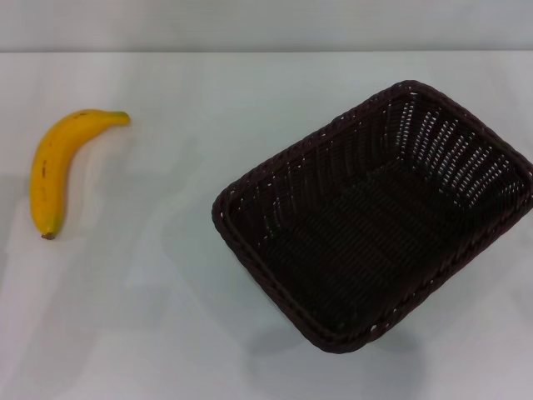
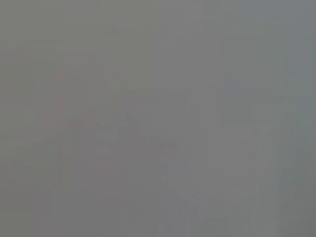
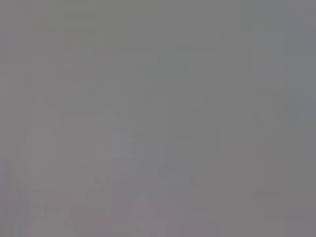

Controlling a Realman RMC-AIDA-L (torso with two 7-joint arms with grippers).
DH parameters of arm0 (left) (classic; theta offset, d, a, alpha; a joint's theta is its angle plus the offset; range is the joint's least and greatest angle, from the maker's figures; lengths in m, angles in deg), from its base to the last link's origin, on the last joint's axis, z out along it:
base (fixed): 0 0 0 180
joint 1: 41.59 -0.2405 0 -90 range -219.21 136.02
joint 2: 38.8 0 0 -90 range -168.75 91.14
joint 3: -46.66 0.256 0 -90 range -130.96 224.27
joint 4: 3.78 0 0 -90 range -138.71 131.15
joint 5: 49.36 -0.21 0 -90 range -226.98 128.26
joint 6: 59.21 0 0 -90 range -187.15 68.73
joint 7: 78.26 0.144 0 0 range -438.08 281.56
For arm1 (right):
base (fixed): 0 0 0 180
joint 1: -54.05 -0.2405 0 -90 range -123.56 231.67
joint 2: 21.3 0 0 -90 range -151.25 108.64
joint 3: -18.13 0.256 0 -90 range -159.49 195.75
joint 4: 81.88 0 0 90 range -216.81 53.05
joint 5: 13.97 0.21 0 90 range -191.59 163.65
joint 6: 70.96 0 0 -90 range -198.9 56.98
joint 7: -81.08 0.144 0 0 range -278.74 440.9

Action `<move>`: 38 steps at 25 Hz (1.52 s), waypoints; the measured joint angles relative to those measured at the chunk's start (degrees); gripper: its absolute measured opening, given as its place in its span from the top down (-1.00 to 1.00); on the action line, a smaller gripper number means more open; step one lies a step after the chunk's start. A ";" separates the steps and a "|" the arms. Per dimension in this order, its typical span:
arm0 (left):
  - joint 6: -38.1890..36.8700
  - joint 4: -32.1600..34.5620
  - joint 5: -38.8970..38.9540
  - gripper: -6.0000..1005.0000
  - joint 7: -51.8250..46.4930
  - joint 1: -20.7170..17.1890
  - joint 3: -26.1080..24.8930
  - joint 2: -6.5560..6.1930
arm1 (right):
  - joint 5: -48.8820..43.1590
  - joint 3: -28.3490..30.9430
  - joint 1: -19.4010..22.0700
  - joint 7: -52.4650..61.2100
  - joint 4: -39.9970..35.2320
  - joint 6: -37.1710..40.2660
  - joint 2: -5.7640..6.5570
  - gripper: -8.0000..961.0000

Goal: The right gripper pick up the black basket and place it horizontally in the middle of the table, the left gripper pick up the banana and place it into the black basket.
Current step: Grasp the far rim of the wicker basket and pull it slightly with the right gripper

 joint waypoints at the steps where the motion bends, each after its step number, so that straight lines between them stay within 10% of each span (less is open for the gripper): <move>1: 0.07 0.09 -0.09 -0.76 0.00 0.00 0.02 0.00 | -0.22 -1.69 0.25 4.41 -3.33 1.72 0.00 -0.62; 14: -0.07 3.23 -0.34 -0.76 -0.44 -2.67 0.23 -0.08 | -37.04 -11.59 -3.16 66.76 -55.78 11.16 1.35 -0.59; 20: 0.43 4.71 -0.33 -0.76 -1.25 -3.83 0.16 -0.08 | -57.04 -18.07 -11.87 92.17 -71.45 3.24 6.76 -0.59; 26: 0.38 5.69 -0.41 -0.76 -1.85 -3.44 0.36 -0.18 | -76.36 -26.79 -25.24 104.14 -71.45 -6.66 9.52 -0.59; 38: 1.49 6.16 -0.68 -0.76 -1.88 -4.29 0.54 -0.26 | -105.94 -29.16 -47.45 106.45 -43.71 -10.87 4.83 -0.59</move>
